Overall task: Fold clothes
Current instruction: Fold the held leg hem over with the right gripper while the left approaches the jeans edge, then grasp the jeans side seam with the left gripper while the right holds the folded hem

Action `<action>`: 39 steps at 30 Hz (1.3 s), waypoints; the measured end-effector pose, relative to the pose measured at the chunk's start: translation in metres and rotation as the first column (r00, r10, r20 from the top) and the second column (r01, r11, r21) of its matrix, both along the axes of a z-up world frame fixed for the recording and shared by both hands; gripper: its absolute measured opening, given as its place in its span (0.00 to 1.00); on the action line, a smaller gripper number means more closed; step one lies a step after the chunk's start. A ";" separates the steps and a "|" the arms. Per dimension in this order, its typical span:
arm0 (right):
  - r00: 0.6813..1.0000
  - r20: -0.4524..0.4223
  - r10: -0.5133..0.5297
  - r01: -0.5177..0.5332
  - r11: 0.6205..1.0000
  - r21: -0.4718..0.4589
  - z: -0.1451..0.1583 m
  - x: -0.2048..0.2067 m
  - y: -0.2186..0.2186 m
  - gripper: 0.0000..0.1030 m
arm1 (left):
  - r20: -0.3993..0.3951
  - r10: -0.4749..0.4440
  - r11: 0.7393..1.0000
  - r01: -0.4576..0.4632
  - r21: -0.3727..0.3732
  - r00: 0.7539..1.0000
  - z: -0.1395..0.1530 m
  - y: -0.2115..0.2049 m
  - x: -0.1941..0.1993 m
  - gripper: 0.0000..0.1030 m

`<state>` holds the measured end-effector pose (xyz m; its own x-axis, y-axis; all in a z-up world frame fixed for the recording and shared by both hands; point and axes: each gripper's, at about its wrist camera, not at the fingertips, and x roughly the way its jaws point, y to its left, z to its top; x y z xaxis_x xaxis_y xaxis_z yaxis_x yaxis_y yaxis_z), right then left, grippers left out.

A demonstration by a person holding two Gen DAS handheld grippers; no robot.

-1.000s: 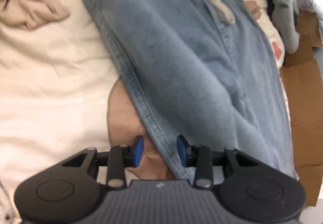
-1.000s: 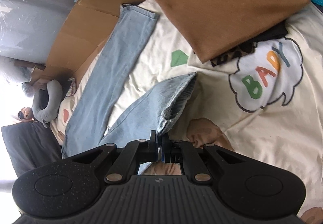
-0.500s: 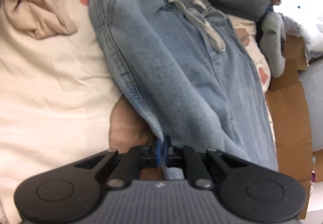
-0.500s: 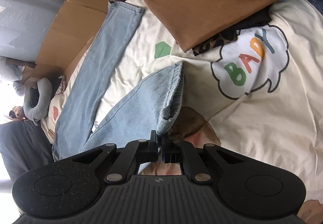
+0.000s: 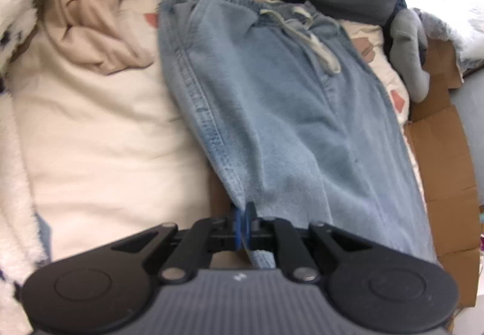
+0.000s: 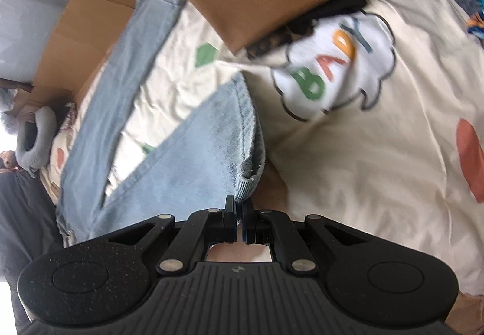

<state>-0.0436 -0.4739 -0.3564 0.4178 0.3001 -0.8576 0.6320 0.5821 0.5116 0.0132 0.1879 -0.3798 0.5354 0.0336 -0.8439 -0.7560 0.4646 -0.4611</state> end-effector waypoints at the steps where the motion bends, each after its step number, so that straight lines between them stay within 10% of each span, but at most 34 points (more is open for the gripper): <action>1: 1.000 -0.009 0.002 -0.002 1.000 -0.002 -0.003 -0.003 0.001 0.01 | -0.006 0.000 1.000 0.000 -0.001 1.000 -0.002 0.000 -0.002 0.03; 16: 0.990 -0.137 0.031 -0.028 0.999 0.025 -0.062 -0.020 0.002 0.06 | -0.007 0.102 0.995 -0.102 -0.008 0.995 -0.034 0.054 0.011 0.11; 20: 0.987 -0.157 0.043 -0.043 0.999 0.003 -0.072 -0.022 -0.001 0.41 | 0.005 0.160 0.987 -0.160 0.015 0.987 -0.035 0.074 0.016 0.15; 37: 0.989 -0.136 0.065 -0.067 0.998 -0.017 -0.109 -0.021 -0.013 0.50 | -0.031 0.124 0.987 -0.120 0.107 0.992 -0.018 0.106 0.031 0.10; 39: 0.988 -0.130 0.084 -0.088 0.996 -0.028 -0.109 -0.017 -0.011 0.37 | -0.039 0.117 0.987 -0.112 0.111 0.992 -0.016 0.106 0.030 0.10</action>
<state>-0.0611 -0.4853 -0.4654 0.2776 0.3002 -0.9126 0.6378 0.6528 0.4088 0.0435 0.2937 -0.3961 0.4841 0.1857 -0.8550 -0.8261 0.4190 -0.3768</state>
